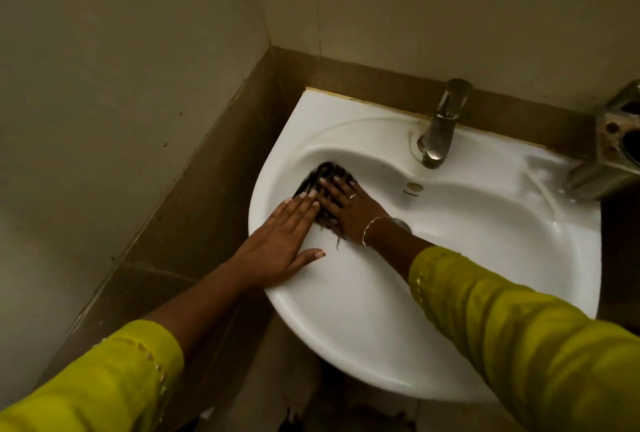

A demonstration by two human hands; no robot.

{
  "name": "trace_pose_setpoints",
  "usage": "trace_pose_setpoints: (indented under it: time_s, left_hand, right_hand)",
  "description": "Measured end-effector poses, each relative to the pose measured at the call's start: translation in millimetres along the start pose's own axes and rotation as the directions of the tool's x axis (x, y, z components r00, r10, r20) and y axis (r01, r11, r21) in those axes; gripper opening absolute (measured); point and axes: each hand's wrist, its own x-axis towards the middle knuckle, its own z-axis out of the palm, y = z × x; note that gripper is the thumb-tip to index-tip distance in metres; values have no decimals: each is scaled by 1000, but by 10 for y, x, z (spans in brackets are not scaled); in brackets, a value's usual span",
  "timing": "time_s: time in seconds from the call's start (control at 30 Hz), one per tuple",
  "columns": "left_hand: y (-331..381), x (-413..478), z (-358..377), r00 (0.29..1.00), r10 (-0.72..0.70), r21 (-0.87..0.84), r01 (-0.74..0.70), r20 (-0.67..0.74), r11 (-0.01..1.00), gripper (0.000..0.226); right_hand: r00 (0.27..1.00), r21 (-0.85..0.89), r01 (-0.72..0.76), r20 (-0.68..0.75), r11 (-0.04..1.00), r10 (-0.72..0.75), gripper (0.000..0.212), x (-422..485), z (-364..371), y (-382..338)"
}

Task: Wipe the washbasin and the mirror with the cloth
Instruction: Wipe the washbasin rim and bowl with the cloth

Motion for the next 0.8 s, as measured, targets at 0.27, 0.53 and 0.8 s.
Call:
trace_pose_setpoints:
  time_s: [0.27,0.53,0.8]
  left_hand:
    - [30,-7,-122,1000,12,47,-12,6,999,83]
    - [202,149,-158,997,76,96,-75,-6,993,80]
    - [367,189,-149,997,83,87,-82,-7,993,81]
  right_hand:
    - [953,262,-290,166,920,254,94,-408,283,-282]
    - [976,76,219,-7,973,-219,39,-1264,332,-160]
    - [995,-112,-1,104,994,13,56,-1592,242,538]
